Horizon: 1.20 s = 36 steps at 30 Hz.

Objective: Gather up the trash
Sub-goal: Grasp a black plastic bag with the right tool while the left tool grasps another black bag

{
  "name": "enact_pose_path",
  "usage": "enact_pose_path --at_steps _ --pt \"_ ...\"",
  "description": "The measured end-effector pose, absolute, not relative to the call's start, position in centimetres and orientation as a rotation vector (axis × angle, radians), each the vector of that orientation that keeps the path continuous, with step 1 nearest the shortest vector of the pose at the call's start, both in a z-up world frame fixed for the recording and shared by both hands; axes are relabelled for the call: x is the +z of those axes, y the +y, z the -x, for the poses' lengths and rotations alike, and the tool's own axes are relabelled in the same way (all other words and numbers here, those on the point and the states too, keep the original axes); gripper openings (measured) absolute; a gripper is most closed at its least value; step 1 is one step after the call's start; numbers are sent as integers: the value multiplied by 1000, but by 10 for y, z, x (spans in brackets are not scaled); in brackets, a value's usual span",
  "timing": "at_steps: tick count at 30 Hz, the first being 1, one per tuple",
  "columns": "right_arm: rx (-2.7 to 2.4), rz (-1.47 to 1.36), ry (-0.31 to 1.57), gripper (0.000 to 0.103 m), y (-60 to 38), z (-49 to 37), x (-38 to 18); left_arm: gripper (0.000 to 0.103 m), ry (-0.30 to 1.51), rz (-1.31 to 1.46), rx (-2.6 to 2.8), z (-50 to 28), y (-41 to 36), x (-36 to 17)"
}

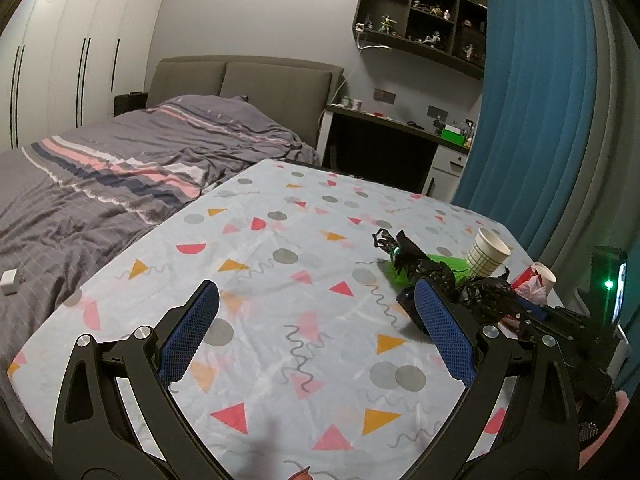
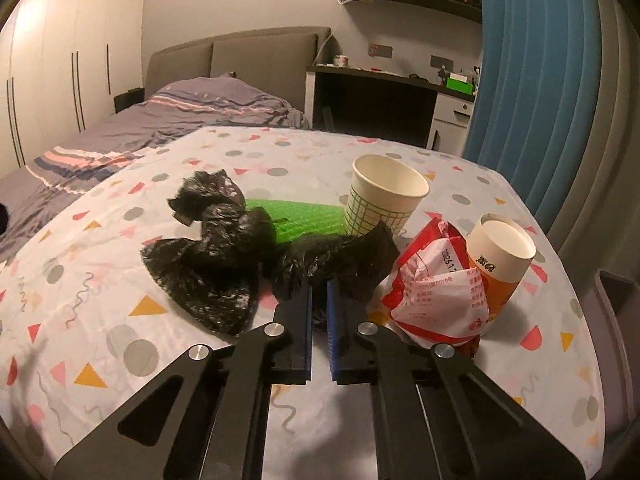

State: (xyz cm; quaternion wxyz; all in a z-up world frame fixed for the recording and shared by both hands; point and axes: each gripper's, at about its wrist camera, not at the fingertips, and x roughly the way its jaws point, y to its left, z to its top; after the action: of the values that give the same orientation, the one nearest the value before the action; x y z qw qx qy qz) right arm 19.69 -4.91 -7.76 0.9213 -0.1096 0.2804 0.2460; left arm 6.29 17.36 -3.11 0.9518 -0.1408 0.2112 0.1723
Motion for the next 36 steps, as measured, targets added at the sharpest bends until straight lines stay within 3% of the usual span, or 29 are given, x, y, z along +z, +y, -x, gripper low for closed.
enact_pose_path --at_steps 18,29,32,36 --pt "522 104 426 6 -98 -150 -30 97 440 262 248 -86 151 -29" --pt "482 48 382 6 -140 -140 -18 97 530 256 113 -145 126 -40" --pt "462 37 379 6 -152 -141 -17 91 590 241 84 -166 120 -51" --pt "434 24 387 6 -165 -144 -20 71 694 264 61 -190 122 -70"
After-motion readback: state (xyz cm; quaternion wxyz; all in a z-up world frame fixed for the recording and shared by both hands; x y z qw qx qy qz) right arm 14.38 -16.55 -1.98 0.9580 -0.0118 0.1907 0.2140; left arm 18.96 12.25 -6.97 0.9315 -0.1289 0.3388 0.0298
